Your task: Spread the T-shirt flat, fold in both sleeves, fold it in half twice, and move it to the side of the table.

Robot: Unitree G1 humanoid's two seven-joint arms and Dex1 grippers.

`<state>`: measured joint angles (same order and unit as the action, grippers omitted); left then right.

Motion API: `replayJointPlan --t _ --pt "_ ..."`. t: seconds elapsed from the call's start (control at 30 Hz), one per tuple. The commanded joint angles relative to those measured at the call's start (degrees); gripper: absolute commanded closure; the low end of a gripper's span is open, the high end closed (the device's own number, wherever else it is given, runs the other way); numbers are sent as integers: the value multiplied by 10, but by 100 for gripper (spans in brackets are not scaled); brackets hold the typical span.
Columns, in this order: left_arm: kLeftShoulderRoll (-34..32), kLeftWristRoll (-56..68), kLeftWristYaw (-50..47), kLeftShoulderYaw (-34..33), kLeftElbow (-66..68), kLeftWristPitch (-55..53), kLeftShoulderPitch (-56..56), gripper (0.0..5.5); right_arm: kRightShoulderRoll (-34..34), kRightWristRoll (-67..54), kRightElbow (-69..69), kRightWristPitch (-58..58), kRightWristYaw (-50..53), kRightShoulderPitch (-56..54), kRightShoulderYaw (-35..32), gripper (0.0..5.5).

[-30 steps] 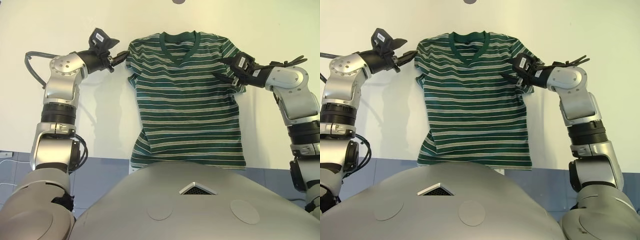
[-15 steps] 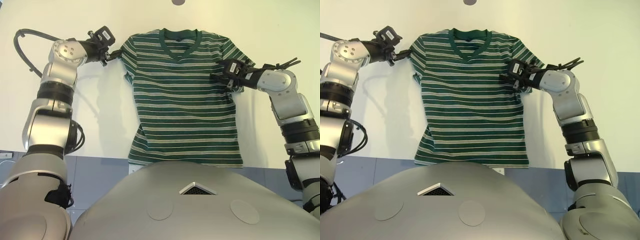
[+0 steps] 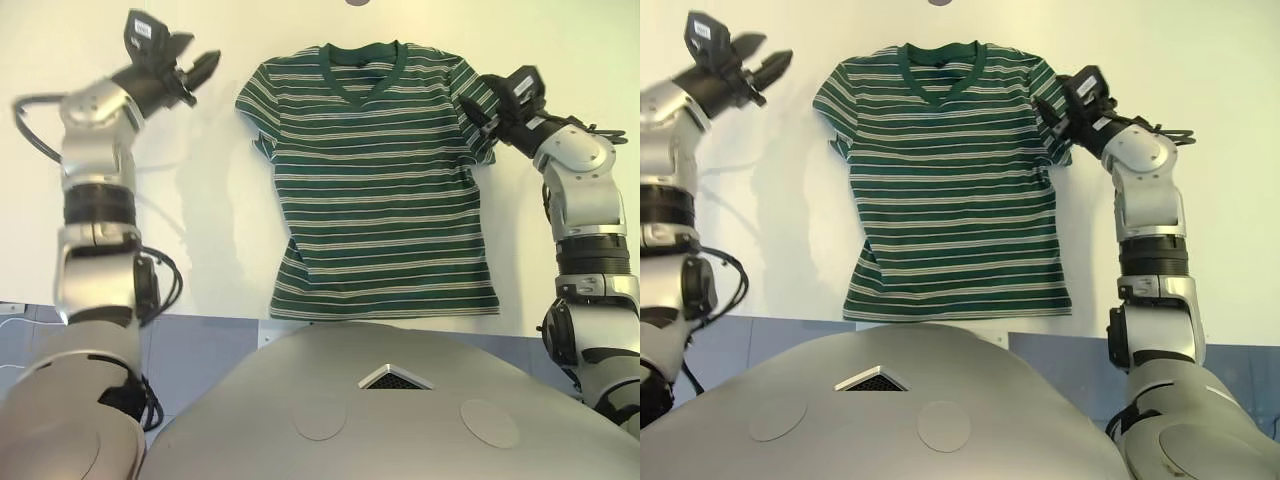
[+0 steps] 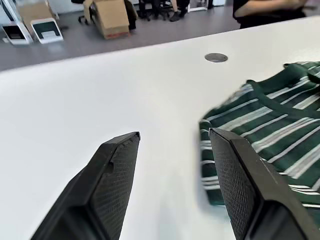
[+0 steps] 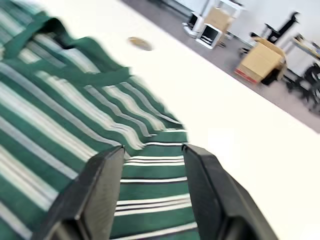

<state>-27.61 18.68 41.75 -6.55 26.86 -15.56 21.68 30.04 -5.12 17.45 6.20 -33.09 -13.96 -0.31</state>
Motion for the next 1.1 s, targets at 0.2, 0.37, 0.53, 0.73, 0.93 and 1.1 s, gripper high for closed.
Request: replayJointPlan --t 0.2,0.37,0.53,0.73,0.93,1.1 --pt "33 48 -8 5 -36 -159 -52 345 -22 -14 19 17 -1 -11 -7 335" --pt "36 44 -11 -6 15 -139 -33 444 -27 -11 17 16 3 -4 -7 335" --pt "64 86 -10 -43 27 -145 -8 537 -33 -9 19 15 6 -6 -6 335" --pt "85 119 -12 -74 15 -158 7 548 -37 -8 22 14 9 -7 -8 335" --pt "138 136 -32 -42 -82 -196 19 548 -37 -2 21 13 16 4 -6 335" --pt "180 77 -37 48 -75 -180 32 548 -35 8 18 14 25 19 -7 335"
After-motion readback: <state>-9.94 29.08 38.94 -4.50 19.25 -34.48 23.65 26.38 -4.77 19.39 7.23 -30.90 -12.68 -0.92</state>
